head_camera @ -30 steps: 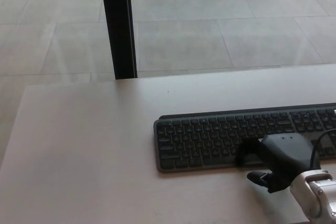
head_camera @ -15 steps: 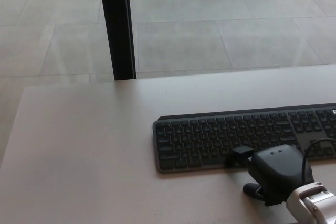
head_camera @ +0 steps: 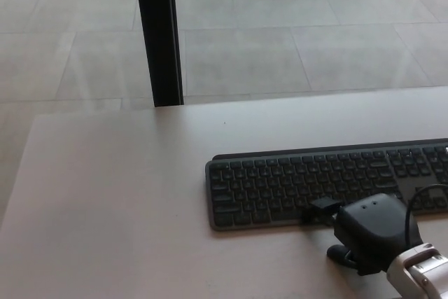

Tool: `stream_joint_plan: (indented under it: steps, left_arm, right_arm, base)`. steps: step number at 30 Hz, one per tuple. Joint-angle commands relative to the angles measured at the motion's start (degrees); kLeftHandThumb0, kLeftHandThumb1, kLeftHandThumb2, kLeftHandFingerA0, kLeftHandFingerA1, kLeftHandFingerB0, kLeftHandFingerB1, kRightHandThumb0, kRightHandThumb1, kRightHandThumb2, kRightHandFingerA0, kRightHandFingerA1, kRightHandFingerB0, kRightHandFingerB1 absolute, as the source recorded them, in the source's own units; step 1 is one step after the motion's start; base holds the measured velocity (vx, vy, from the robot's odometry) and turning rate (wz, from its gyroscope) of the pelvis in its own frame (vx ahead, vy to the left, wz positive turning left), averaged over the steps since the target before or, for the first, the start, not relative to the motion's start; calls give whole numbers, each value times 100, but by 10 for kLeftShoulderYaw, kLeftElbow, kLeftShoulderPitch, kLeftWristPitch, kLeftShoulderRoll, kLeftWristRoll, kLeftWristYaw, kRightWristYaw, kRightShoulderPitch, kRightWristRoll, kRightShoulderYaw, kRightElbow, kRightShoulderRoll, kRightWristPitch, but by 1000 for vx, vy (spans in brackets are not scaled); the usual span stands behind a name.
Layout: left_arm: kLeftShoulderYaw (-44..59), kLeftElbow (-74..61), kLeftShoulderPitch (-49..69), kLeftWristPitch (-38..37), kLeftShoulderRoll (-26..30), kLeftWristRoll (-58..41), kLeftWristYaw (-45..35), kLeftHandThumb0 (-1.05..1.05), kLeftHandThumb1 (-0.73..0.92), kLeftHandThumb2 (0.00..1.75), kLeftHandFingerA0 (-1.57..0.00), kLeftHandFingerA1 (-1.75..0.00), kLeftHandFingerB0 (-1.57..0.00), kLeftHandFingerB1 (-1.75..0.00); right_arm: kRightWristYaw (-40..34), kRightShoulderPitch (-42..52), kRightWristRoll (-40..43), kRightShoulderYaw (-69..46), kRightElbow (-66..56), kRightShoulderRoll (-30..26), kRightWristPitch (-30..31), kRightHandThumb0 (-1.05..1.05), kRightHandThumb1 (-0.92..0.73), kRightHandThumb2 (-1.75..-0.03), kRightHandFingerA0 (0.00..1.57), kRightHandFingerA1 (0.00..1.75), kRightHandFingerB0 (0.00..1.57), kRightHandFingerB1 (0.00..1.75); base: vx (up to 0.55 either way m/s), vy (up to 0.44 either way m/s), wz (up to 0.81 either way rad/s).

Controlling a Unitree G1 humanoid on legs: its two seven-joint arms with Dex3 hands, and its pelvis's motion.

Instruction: The robot uses its right fingers to click on the space key of the black keyboard placed on the center of the white desk.

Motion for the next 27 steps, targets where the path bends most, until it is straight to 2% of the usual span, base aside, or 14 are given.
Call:
stream_joint_plan:
  steps: [1, 4, 6, 7, 8, 12, 13, 15, 16, 20, 23, 25, 26, 27]
  left_arm:
    - [1, 3, 2, -4, 11, -5, 3, -50, 59, 58, -79, -79, -70, -64]
    - [-9, 1, 6, -8, 10, 6, 9, -52, 60, 58, -77, -76, -76, -69]
    - [-9, 4, 7, -14, 9, 4, 10, -53, 60, 58, -79, -78, -77, -69]
    - [-8, 4, 8, -13, 9, 2, 7, -52, 61, 58, -78, -79, -74, -67]
    - [-5, 3, 8, -11, 9, -2, 6, -51, 60, 58, -78, -79, -74, -67]
    - [-3, 5, 8, -6, 10, -4, 10, -51, 60, 58, -80, -80, -73, -66]
    - [9, 3, 7, -3, 9, -18, -1, -49, 60, 58, -78, -80, -70, -65]
    - [5, 2, 10, -5, 8, -13, 4, -51, 61, 58, -78, -79, -69, -65]
    - [1, 4, 10, -6, 9, -9, 3, -52, 62, 59, -76, -77, -70, -64]
    - [6, 5, 10, -4, 9, -14, 3, -51, 62, 59, -76, -74, -68, -63]
    - [-1, 1, 18, -13, 9, -7, 0, -54, 63, 59, -78, -79, -70, -65]
    - [-5, 1, 21, -15, 8, -2, 1, -54, 64, 59, -78, -77, -71, -68]
    - [-4, 2, 21, -14, 8, -2, 2, -53, 64, 59, -78, -78, -66, -62]
    - [-2, 5, 20, -10, 8, -5, 6, -52, 64, 59, -78, -76, -67, -62]
  right_arm:
    - [38, 4, -6, -8, 14, -12, 0, -50, -68, -60, 79, 160, 57, 52]
    - [49, 5, 30, -37, 7, -4, -7, -50, -65, -59, 83, 156, 60, 52]
    - [92, 13, 95, -91, -32, 14, 8, -50, -61, -60, 91, 133, 64, 48]
    - [151, 8, 163, -143, -81, 29, 51, -50, -65, -59, 97, 114, 63, 44]
    - [176, 7, 205, -175, -105, 41, 70, -47, -64, -59, 99, 108, 63, 45]
    - [217, -8, 285, -247, -146, 55, 92, -47, -61, -60, 95, 113, 63, 45]
    - [244, -29, 384, -322, -183, 82, 150, -43, -59, -59, 99, 109, 61, 46]
    - [256, -53, 436, -385, -230, 96, 225, -38, -60, -58, 96, 108, 65, 46]
    - [252, -72, 451, -420, -250, 85, 246, -42, -61, -59, 98, 99, 65, 44]
    - [261, -104, 498, -495, -262, 60, 268, -40, -62, -59, 97, 99, 61, 44]
    - [246, -138, 536, -607, -245, -5, 270, -45, -61, -59, 102, 87, 67, 42]
    - [230, -144, 540, -661, -241, -29, 275, -38, -61, -59, 100, 88, 67, 43]
    - [230, -143, 552, -689, -233, -44, 271, -35, -63, -59, 94, 92, 62, 43]
    - [229, -140, 565, -726, -216, -64, 267, -41, -59, -57, 101, 88, 66, 43]
  base:
    - [0, 0, 0]
    - [0, 0, 0]
    - [0, 0, 0]
    - [0, 0, 0]
    - [0, 0, 0]
    - [0, 0, 0]
    - [0, 0, 0]
    - [0, 0, 0]
    - [0, 0, 0]
    - [0, 0, 0]
    - [0, 0, 0]
    - [0, 0, 0]
    - [0, 0, 0]
    - [0, 0, 0]
